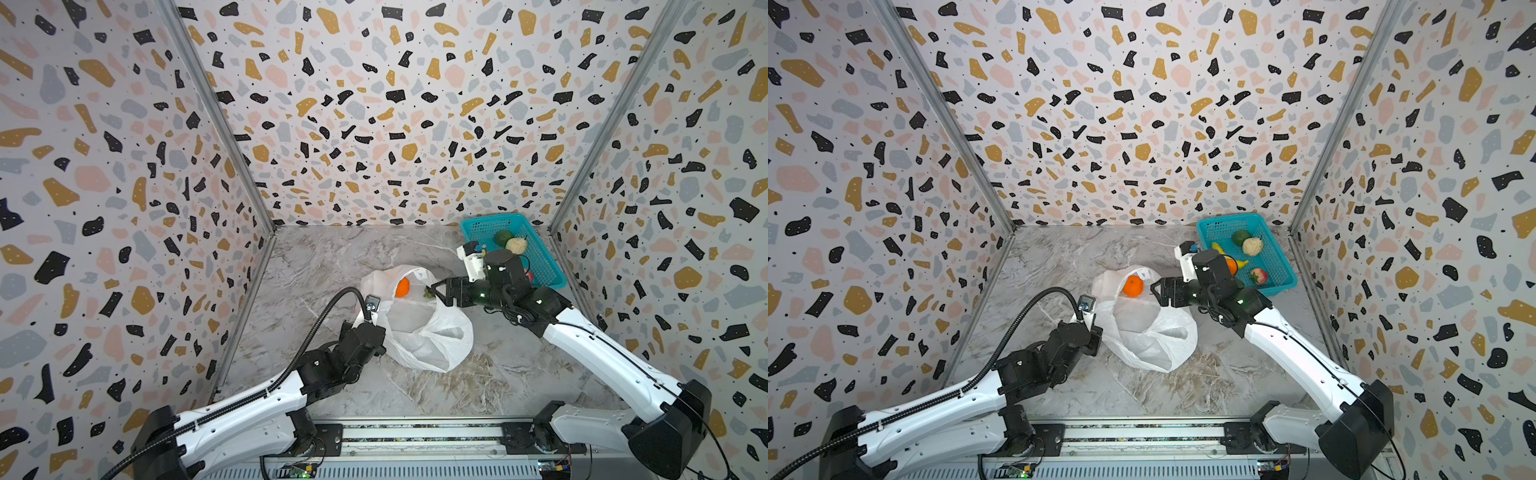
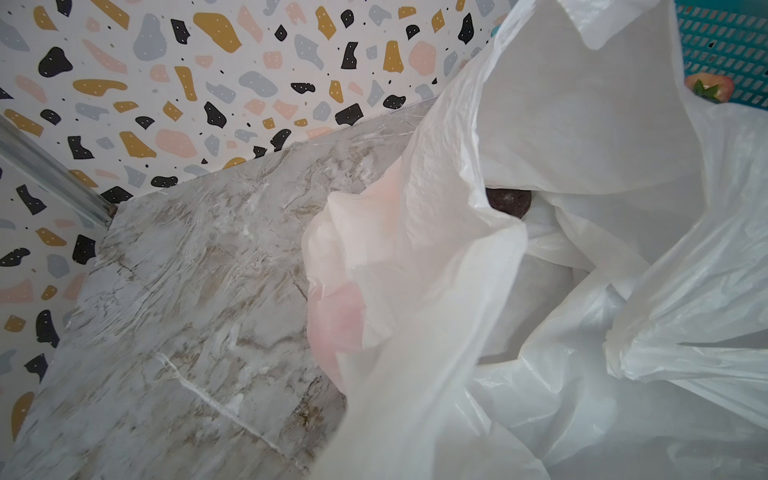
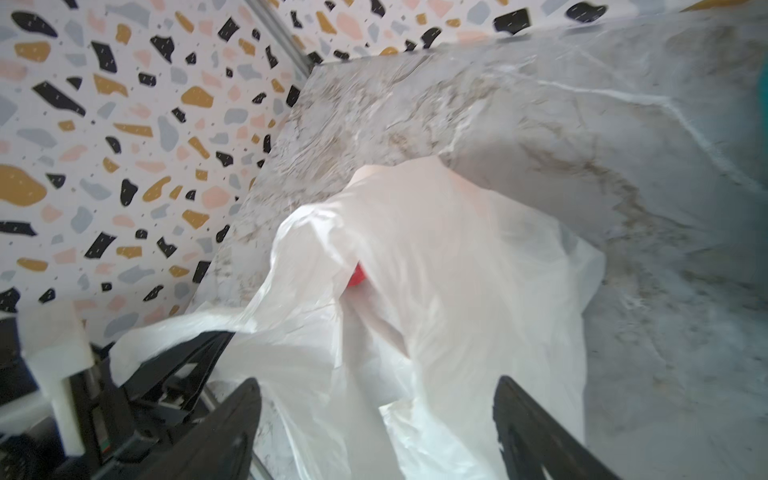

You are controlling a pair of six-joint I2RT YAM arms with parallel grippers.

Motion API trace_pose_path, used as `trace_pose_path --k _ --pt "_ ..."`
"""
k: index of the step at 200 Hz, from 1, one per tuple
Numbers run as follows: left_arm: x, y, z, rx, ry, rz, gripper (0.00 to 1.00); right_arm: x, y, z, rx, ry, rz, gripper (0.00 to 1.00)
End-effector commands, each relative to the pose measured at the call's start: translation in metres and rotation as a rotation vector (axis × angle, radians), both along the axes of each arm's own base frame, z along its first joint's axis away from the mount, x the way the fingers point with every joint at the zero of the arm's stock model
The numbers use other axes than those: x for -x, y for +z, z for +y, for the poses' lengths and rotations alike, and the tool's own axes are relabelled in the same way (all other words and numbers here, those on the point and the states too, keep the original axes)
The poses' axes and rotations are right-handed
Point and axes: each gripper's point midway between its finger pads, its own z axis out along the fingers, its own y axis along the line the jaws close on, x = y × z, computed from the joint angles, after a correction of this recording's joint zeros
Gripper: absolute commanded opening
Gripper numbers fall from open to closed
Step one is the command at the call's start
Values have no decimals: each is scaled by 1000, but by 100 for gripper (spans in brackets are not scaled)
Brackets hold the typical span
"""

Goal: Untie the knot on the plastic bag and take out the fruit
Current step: 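Move the open right gripper back into the bag toward the red apple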

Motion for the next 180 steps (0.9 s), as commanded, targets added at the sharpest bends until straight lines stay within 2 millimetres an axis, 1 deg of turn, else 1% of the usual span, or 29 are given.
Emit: trace_pose_path --k 1,22,47,76,108,146,180 --pt "-4 23 0 33 13 -44 0 12 12 23 -12 50 -3 88" --pt "-4 24 0 35 12 -44 0 18 5 47 -6 101 -5 88" --pt "-4 27 -1 38 9 -45 0 19 -6 67 -8 139 -7 88" --pt "-4 29 -1 42 11 -48 0 20 -31 82 20 167 1 87" --pt "-4 33 1 43 16 -52 0 18 -67 82 125 146 -31 84" --pt "-4 35 3 46 23 -57 0 16 -110 78 219 125 -48 82" --pt "-3 39 5 54 25 -60 0 13 -139 83 295 121 -75 81"
